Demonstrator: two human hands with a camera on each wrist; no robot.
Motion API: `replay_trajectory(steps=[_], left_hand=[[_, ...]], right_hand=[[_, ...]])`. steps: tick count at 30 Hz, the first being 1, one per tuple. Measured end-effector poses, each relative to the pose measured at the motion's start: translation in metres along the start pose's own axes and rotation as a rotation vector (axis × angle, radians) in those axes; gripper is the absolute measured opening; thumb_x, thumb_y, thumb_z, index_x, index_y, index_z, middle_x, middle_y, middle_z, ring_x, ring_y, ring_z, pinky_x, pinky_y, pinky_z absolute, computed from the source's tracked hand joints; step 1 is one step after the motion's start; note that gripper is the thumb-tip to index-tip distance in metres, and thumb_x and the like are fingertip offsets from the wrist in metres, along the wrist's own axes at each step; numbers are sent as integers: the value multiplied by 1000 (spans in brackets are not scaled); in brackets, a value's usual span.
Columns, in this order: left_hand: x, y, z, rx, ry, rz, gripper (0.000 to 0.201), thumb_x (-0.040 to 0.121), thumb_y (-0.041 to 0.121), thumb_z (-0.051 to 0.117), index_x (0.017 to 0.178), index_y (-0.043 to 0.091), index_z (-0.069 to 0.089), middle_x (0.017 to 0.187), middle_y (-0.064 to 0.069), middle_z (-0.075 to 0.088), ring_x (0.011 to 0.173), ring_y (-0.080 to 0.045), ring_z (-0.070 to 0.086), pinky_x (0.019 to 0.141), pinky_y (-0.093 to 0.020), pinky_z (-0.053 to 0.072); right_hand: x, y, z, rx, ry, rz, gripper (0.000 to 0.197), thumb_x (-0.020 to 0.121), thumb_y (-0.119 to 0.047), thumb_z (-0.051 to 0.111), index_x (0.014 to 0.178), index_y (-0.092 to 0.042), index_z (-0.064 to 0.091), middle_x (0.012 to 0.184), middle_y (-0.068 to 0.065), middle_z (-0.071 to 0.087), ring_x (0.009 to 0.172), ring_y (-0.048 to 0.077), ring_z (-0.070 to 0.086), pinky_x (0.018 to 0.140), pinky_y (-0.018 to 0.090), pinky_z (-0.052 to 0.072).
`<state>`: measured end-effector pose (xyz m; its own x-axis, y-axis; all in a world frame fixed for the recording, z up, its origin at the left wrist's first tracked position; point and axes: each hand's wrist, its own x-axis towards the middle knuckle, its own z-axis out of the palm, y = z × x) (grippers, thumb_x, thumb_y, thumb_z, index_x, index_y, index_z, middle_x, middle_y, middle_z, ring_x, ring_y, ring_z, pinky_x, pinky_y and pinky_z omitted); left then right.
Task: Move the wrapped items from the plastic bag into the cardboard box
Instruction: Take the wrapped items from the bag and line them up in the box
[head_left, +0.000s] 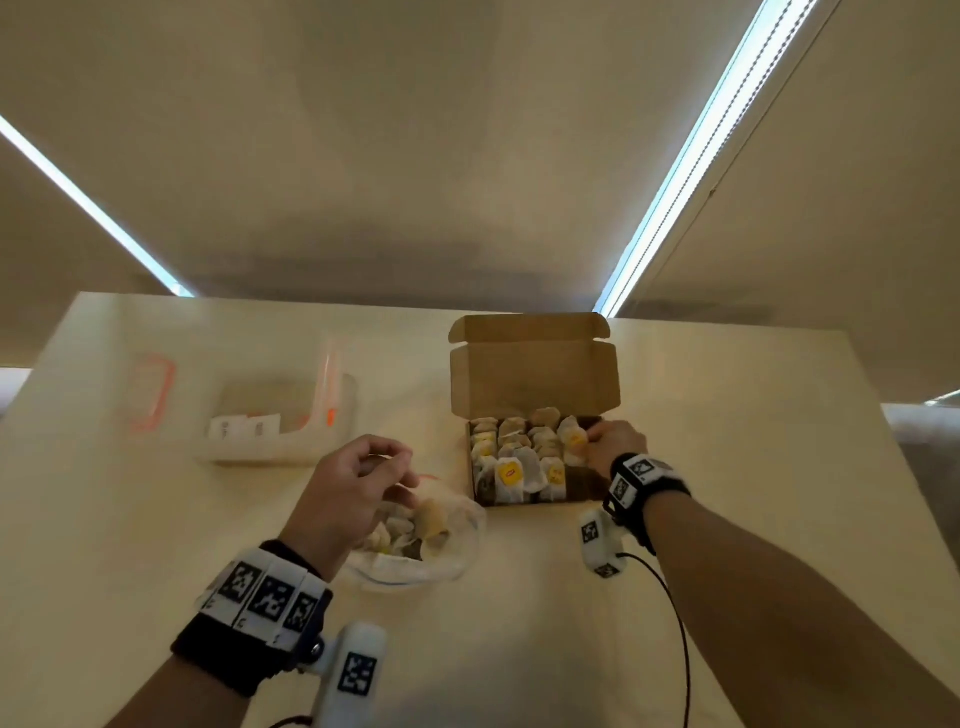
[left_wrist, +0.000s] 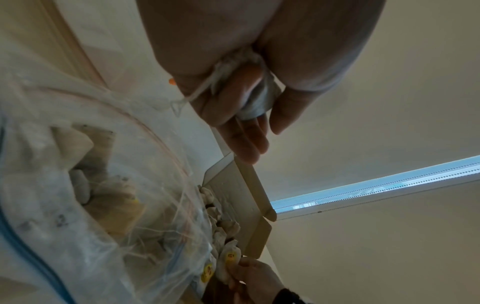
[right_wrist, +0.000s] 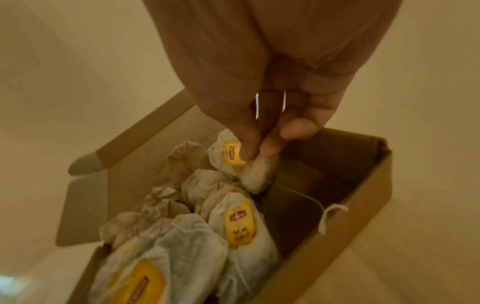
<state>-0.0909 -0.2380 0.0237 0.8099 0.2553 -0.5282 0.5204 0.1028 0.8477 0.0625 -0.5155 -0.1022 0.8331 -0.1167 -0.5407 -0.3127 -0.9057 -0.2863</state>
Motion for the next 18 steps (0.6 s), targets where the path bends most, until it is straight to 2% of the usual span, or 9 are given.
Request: replay_trajectory(steps=[2, 5, 8, 11, 14, 18], left_hand=[[2, -3, -5, 13, 10, -6, 9, 96, 9, 58, 99, 1, 62, 82, -18, 66, 68, -27, 63, 34, -16, 31], [4, -7, -8, 27, 21, -18, 9, 96, 10, 58, 98, 2, 62, 82, -17, 67, 70, -27, 63, 34, -17, 29], [5, -8, -7, 31, 17, -18, 8, 96, 9, 58, 97, 1, 62, 81, -17, 67, 69, -26, 63, 34, -16, 30], [6, -7, -4, 25, -2, -18, 9, 96, 7, 57, 98, 0, 61, 82, -19, 66, 69, -26, 63, 35, -15, 32], [6, -5, -3, 9, -13, -12, 10, 96, 4, 56, 100, -4, 60, 83, -22, 65, 71, -30, 61, 37, -11, 36], [6, -6, -3, -15, -25, -10, 11, 96, 3, 56, 100, -7, 59, 83, -25, 63, 72, -32, 59, 36, -12, 37]], right_hand=[[9, -6, 5, -17, 6, 13, 25, 86, -39, 68, 88, -15, 74, 92, 9, 70, 79, 28, 62, 71, 30, 54], [15, -14, 11, -54, 0, 19, 17, 86, -26, 67, 86, -11, 72, 93, 13, 70, 80, 31, 65, 75, 35, 59], [21, -15, 14, -54, 30, 34, 19, 90, -25, 64, 82, -10, 70, 91, 14, 69, 75, 31, 64, 67, 32, 56], [26, -12, 15, -80, 27, 55, 18, 92, -23, 60, 86, -10, 71, 87, 12, 67, 67, 28, 59, 63, 31, 51], [25, -11, 17, -110, 54, 43, 29, 93, -38, 55, 87, -13, 70, 76, 8, 59, 63, 27, 57, 62, 31, 50], [16, -8, 18, -115, 98, 31, 31, 93, -46, 52, 95, -16, 63, 87, 8, 61, 74, 30, 61, 64, 33, 52]])
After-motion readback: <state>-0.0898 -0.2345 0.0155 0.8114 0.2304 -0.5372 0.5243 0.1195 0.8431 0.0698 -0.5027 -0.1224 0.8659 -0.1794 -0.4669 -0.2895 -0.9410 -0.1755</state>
